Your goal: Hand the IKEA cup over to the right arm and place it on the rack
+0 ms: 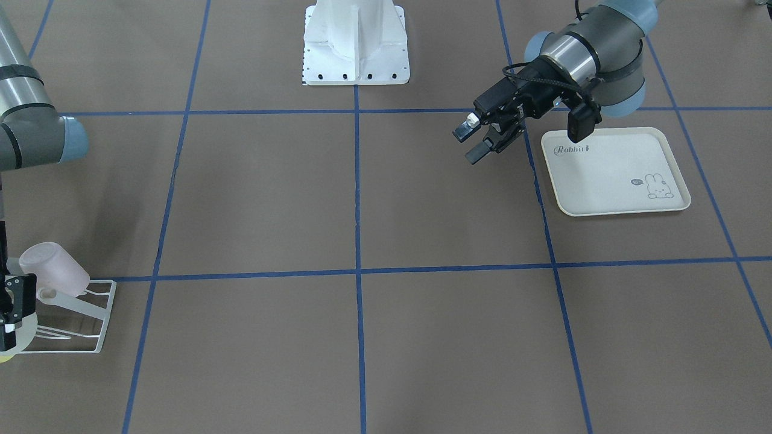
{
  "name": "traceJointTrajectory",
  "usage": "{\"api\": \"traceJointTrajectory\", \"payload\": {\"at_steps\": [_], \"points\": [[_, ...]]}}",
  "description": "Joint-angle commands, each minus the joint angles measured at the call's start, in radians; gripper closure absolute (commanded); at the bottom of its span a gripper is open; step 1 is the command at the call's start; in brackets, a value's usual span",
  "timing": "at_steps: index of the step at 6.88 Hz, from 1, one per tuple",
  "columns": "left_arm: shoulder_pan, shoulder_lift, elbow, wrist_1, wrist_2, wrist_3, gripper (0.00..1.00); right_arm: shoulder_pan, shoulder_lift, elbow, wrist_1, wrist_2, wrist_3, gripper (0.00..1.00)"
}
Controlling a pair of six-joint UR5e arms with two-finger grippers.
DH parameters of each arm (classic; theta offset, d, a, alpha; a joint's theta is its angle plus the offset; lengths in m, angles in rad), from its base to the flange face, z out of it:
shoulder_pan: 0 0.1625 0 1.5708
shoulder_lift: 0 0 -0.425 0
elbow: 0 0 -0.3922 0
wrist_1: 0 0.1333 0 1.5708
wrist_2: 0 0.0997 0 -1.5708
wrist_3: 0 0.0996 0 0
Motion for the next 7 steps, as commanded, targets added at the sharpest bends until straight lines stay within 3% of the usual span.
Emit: {"api": "traceJointTrajectory", "payload": {"at_steps": [1,4,5,7], "points": [[0.000,0.000,-0.001,0.000,0.000,0.000,0.00,-0.001,0.001,0.008,-0.001,0.011,-0.002,0.00],[-0.008,0.002,-0.012,0.003,-0.035,0.000,0.00,0.019,-0.001,0.045,-0.016,0.094,-0.025,0.00],[-0.039,0.005,-0.012,0.015,-0.060,0.002,0.00,0.059,-0.002,0.056,-0.028,0.170,-0.025,0.00],[-0.205,0.006,-0.034,0.139,-0.243,0.163,0.00,0.228,-0.028,0.170,-0.201,0.470,-0.028,0.00]]}}
